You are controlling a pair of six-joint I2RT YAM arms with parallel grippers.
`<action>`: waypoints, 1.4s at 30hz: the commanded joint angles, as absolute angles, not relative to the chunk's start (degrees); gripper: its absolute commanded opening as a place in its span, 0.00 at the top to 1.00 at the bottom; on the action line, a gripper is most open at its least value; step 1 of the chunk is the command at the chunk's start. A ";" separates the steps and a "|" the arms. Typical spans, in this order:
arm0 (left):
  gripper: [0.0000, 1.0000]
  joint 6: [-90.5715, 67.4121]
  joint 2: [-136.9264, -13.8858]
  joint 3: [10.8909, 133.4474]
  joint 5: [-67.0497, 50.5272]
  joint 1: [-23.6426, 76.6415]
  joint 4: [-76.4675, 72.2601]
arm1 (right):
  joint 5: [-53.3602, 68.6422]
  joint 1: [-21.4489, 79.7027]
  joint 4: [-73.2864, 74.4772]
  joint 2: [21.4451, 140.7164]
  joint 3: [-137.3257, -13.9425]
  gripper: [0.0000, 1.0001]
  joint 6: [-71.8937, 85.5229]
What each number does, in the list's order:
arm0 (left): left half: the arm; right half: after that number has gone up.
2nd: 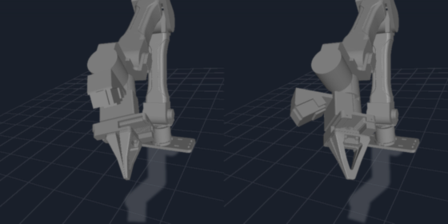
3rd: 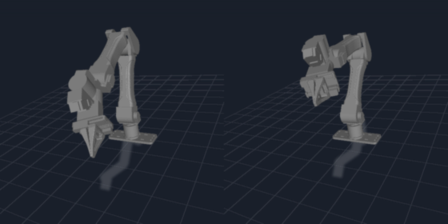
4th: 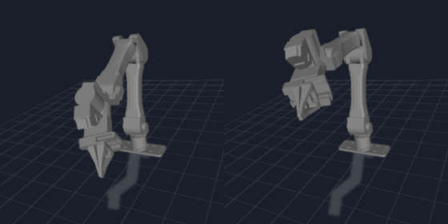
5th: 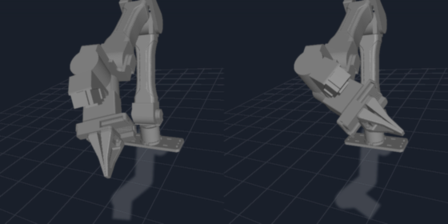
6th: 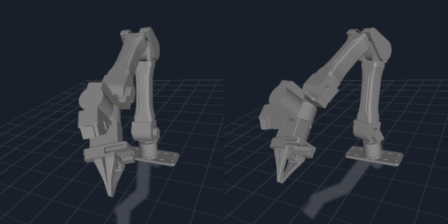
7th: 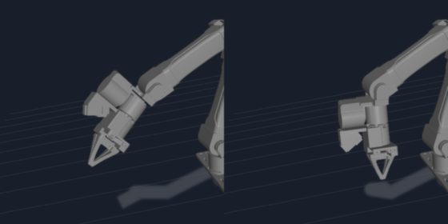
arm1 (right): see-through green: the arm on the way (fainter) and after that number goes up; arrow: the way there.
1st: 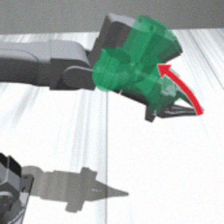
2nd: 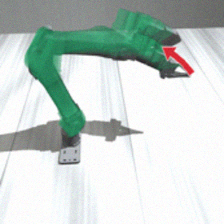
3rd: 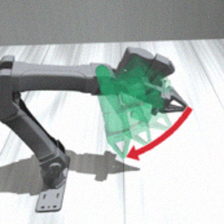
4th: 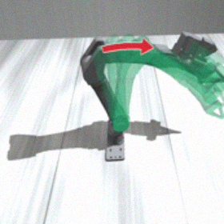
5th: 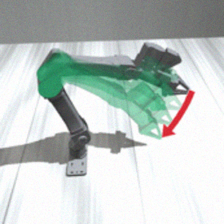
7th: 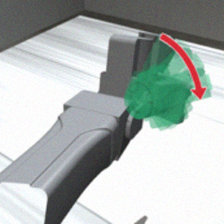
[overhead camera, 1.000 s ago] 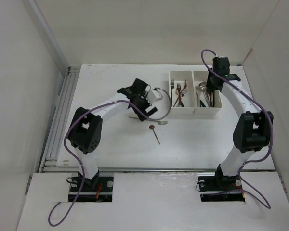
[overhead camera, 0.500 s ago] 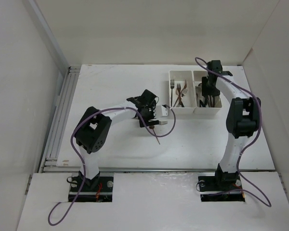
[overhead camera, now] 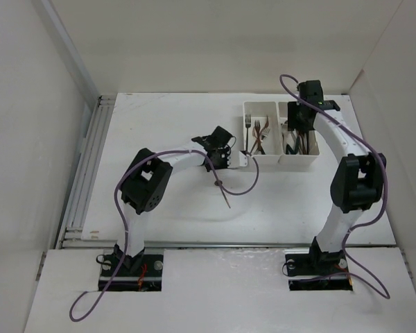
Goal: Sort the eating utensils into containers
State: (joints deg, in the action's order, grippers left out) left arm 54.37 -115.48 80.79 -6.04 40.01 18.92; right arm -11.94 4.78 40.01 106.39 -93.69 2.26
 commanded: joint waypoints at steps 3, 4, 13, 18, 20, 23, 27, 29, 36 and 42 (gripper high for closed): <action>1.00 55.02 -120.06 81.66 -9.31 40.34 28.03 | -13.18 6.50 36.91 102.13 -91.49 0.39 1.58; 1.00 55.02 -119.36 81.65 -9.32 39.04 28.04 | -13.18 6.50 36.91 101.43 -90.97 0.39 1.58; 1.00 47.04 -109.43 87.07 -19.50 28.92 32.86 | -12.66 7.56 35.77 97.13 -90.44 0.39 4.30; 1.00 32.46 -106.96 94.99 -30.57 25.66 32.17 | -12.66 7.56 34.10 94.49 -88.86 0.39 6.85; 1.00 24.83 -106.96 98.94 -33.82 24.96 28.07 | -12.66 7.56 33.49 92.91 -88.86 0.39 8.69; 1.00 4.97 -109.07 102.29 -38.31 24.43 20.68 | -12.04 7.56 32.00 90.36 -86.75 0.39 10.80; 1.00 -21.31 -113.37 105.72 -41.84 25.22 0.76 | -10.99 7.56 30.06 86.68 -82.71 0.39 14.67; 1.00 -30.53 -117.93 108.62 -42.89 26.54 -2.62 | -10.46 8.09 28.83 85.17 -79.91 0.39 15.29; 1.00 -37.53 -128.66 118.73 -39.21 30.94 -10.27 | -11.07 8.09 30.58 82.00 -77.08 0.39 15.29; 0.76 -43.07 -134.03 120.76 -38.67 32.26 -18.11 | -11.60 8.09 32.52 79.55 -77.08 0.39 15.29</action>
State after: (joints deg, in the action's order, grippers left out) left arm -38.39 -135.35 116.40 -38.68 32.51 -9.80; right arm -10.94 7.60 32.69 83.20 -76.86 14.63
